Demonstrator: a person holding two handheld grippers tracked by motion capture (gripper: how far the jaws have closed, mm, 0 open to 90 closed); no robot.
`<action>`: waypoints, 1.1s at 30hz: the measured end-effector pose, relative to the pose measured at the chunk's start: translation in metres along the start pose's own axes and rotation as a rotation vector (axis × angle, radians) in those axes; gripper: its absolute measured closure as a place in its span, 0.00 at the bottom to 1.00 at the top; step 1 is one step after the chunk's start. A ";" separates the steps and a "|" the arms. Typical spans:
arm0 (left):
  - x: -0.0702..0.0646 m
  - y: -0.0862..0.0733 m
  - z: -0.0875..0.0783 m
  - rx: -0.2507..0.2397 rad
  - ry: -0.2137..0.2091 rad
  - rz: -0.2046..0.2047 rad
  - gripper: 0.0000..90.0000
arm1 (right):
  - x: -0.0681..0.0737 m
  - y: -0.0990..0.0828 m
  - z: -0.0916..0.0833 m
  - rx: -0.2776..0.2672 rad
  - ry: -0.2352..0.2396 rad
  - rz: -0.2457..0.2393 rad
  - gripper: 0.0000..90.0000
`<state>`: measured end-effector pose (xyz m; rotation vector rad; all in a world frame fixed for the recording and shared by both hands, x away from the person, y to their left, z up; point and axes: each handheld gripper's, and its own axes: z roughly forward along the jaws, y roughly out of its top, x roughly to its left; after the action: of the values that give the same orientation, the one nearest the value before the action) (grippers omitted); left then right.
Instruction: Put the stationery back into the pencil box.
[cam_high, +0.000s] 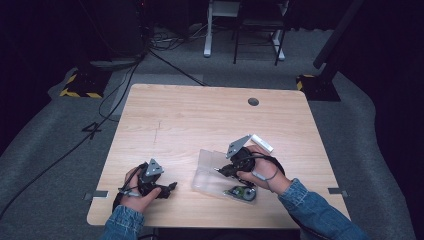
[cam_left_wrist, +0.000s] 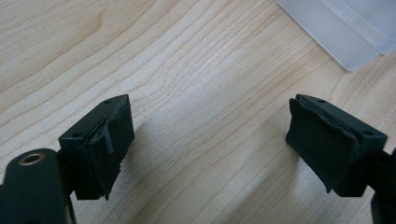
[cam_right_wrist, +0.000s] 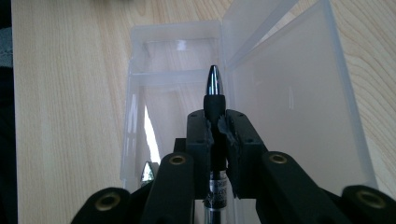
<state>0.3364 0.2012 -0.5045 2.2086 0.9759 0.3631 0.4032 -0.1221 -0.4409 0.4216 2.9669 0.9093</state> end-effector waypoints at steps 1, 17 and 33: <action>0.000 0.000 0.000 0.000 0.000 0.000 0.17 | 0.000 0.000 0.000 0.002 0.001 0.000 0.89; 0.000 0.000 0.000 0.000 0.000 0.000 0.16 | 0.002 -0.001 0.005 0.018 -0.001 -0.032 0.89; 0.000 0.000 0.000 0.000 0.000 0.000 0.16 | 0.002 -0.001 0.007 0.026 -0.004 -0.051 0.89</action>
<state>0.3364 0.2011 -0.5045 2.2084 0.9759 0.3629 0.4014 -0.1188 -0.4473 0.3467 2.9745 0.8650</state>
